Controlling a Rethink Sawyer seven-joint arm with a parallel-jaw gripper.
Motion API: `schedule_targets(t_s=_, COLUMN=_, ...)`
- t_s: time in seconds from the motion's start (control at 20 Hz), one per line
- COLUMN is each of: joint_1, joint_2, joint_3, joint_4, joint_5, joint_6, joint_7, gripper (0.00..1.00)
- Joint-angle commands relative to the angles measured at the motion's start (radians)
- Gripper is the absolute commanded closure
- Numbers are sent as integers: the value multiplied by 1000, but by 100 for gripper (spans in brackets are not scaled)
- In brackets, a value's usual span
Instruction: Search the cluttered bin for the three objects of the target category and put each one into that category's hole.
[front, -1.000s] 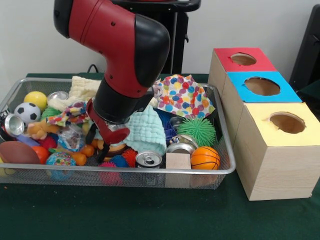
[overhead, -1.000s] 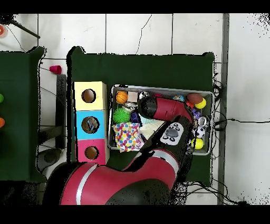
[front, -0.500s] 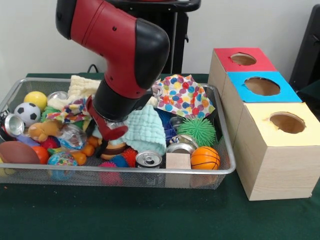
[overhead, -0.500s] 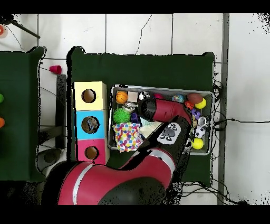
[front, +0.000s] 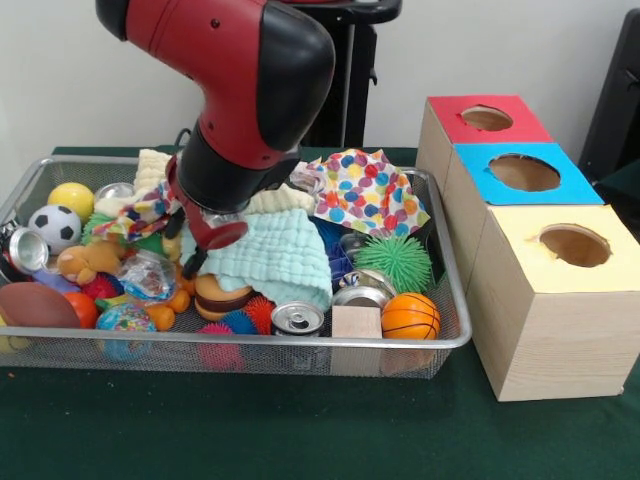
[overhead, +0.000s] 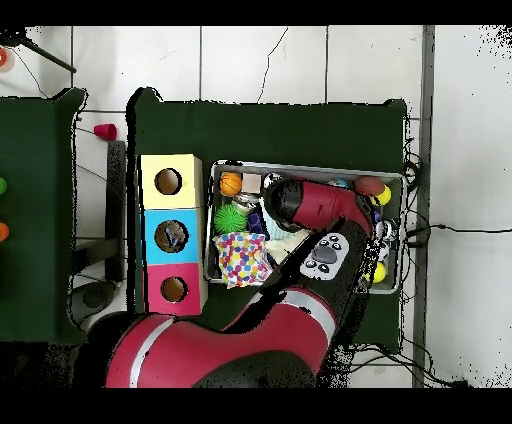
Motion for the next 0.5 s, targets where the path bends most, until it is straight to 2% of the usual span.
schedule_targets(t_s=0.05, joint_1=-9, joint_2=28, joint_3=58, joint_4=-17, joint_5=-7, joint_6=36, joint_7=83, gripper=0)
schedule_targets(t_s=0.3, joint_1=-23, joint_2=108, joint_3=84, joint_4=-32, joint_5=-3, joint_6=-156, joint_7=126, gripper=0)
schedule_targets(t_s=0.5, joint_1=-18, joint_2=120, joint_3=101, joint_4=-14, joint_5=18, joint_6=-214, joint_7=147, gripper=0)
